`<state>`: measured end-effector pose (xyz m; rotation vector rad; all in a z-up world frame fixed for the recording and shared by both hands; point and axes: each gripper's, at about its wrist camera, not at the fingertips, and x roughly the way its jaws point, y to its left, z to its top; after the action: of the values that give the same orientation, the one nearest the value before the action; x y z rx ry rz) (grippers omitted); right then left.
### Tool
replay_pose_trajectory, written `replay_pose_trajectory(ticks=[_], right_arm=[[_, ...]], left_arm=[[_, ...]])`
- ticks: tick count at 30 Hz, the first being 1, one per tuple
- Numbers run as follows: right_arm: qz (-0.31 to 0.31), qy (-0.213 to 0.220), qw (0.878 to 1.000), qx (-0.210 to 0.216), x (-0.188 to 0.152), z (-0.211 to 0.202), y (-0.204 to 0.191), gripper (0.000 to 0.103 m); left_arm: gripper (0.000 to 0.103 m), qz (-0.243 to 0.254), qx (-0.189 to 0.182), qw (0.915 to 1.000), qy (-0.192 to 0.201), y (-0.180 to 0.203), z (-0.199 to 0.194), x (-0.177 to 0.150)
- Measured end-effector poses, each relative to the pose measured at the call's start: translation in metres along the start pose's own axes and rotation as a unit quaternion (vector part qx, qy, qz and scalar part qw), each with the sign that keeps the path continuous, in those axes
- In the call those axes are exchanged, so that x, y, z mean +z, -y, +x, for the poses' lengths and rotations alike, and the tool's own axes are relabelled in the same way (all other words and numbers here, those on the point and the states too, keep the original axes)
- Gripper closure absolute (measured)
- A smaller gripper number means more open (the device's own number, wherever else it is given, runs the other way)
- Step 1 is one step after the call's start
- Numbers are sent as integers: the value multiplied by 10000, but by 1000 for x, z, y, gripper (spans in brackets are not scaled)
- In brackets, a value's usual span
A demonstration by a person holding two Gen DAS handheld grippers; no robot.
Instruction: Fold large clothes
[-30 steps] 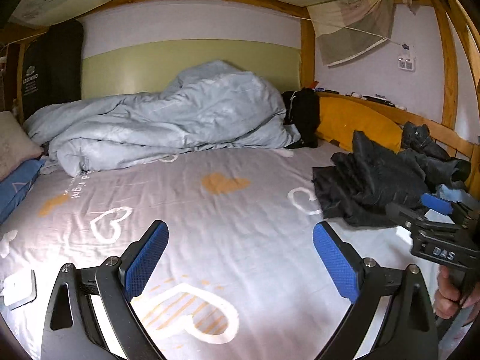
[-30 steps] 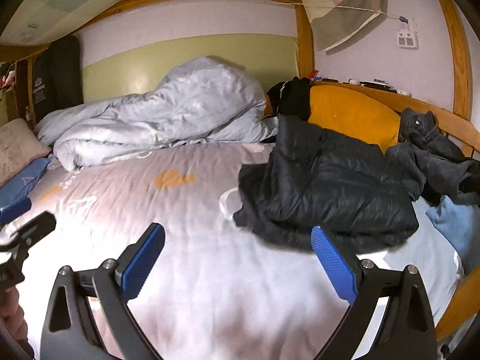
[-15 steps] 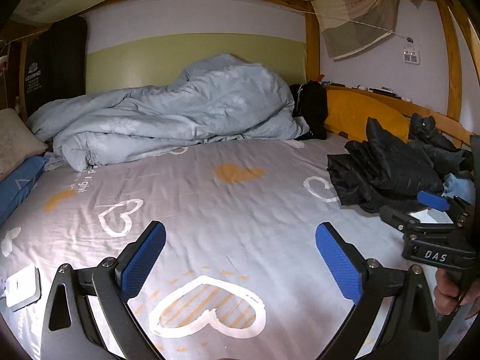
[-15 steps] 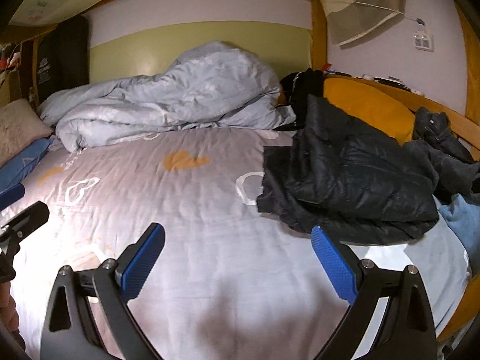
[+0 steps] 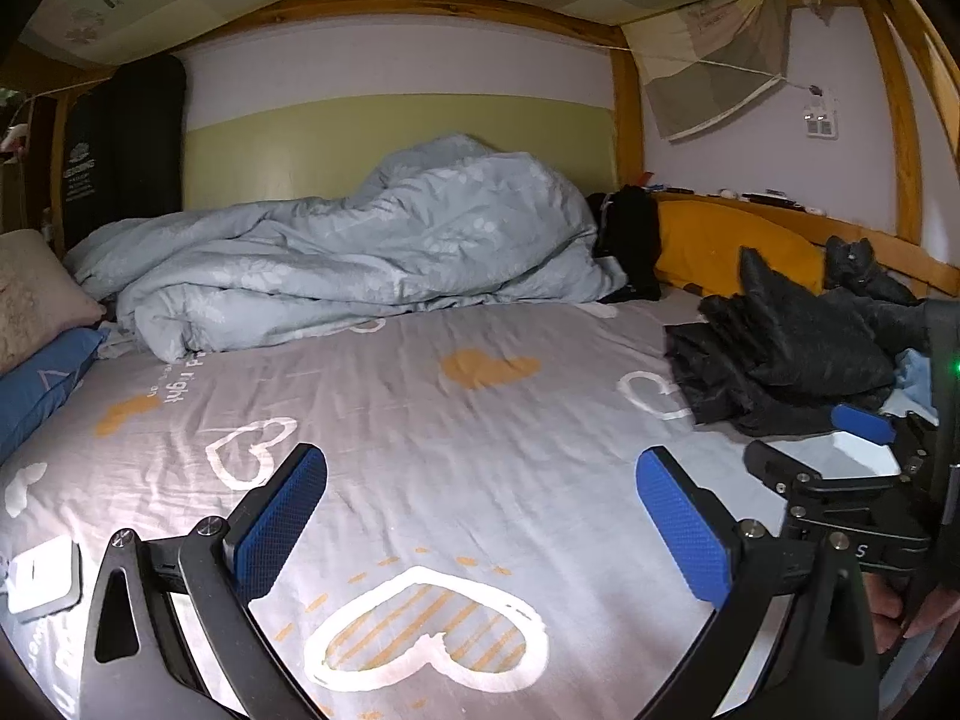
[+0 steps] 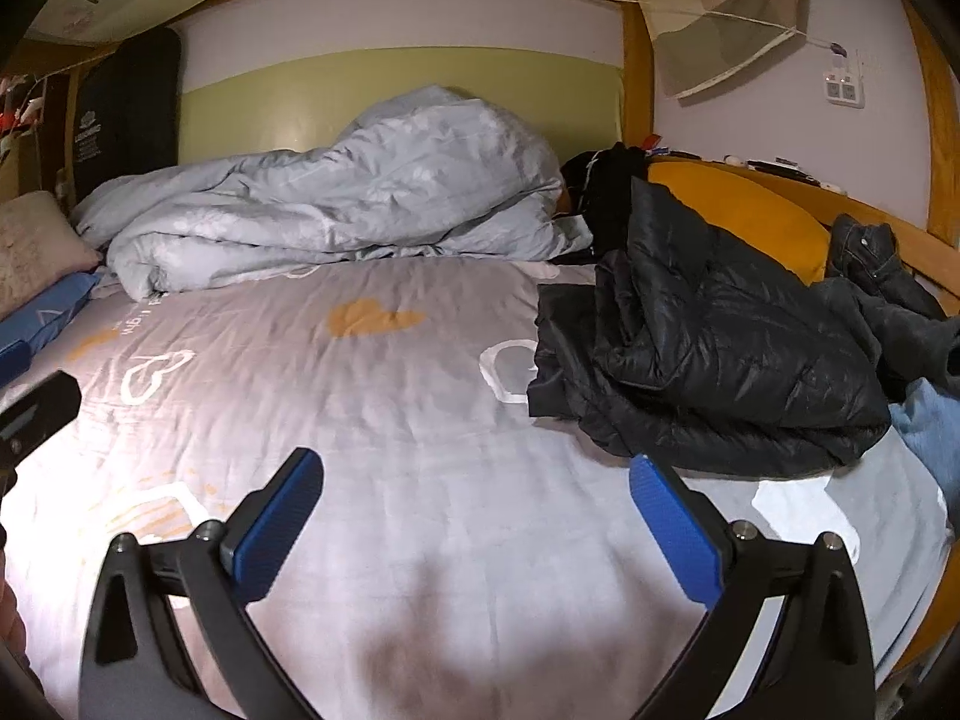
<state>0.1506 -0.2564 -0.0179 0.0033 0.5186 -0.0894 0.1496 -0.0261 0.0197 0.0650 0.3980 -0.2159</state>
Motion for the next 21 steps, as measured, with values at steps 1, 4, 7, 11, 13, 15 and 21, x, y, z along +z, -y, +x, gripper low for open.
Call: replay_pose_trajectory(ticks=[1,4,7,11,13,15,21], right_arm=[[-21,29,10000,-6,-2,3,-1,1],[-34,445,9990,-4,-10,5,-5,1],[188,1149,9929,-233,-22,2,-4,0],[153,944,9947,-387,-25,19,-6,0],[207,1004,9937,-453,-25,17,-5,0],[147,1006,9932,-565,-26,16,-8,0],[-168,802,9948,-608,-29,23,-22,0]], left_arm=[[0,-33,26,10000,-12,-1,4,-4],[0,-78,35,10000,-49,-2,20,-12],[0,61,321,9994,79,2,36,-21],[0,223,560,9981,145,3,54,-41],[0,146,488,9987,-24,0,63,-44],[0,31,580,9983,38,-4,63,-44],[0,277,749,9966,211,7,57,-47]])
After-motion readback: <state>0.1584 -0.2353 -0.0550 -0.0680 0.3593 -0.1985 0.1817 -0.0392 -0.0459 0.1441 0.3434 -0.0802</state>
